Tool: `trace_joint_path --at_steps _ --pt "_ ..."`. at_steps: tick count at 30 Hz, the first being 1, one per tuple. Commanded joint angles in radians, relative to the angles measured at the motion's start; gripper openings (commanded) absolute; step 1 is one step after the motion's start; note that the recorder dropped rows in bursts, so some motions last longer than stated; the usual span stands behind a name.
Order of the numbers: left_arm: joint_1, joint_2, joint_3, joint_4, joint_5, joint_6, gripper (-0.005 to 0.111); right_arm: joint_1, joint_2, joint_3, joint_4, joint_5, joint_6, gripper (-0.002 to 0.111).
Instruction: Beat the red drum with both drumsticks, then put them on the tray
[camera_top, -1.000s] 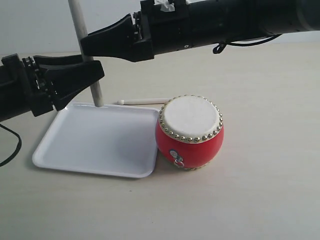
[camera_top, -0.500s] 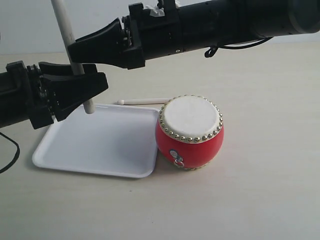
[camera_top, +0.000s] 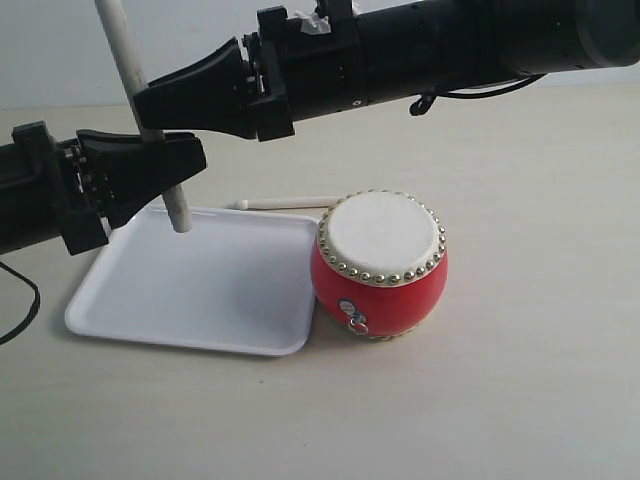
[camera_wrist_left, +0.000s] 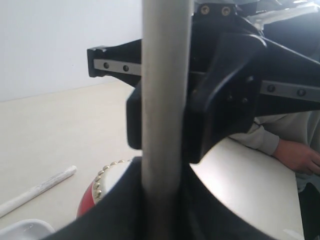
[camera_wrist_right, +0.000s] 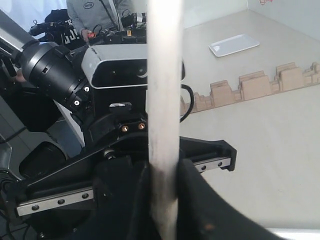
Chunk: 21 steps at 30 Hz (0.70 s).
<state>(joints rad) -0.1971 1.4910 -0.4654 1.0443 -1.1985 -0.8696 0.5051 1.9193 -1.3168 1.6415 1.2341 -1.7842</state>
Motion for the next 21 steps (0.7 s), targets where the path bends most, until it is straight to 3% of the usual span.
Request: trace_joint_path --at_steps 1,14,21 --pt "-0.006 0.004 -0.004 0.006 -0.023 -0.006 0.000 0.001 -0.002 0.005 0.003 -0.013 -0.010 0.000" --pt "-0.002 0.004 -0.004 0.057 -0.023 -0.026 0.000 0.001 -0.002 0.005 0.022 -0.013 0.002 0.000" --pt "0.050 0.004 -0.004 0.096 -0.023 -0.086 0.000 0.001 -0.002 0.005 0.022 -0.013 0.009 0.000"
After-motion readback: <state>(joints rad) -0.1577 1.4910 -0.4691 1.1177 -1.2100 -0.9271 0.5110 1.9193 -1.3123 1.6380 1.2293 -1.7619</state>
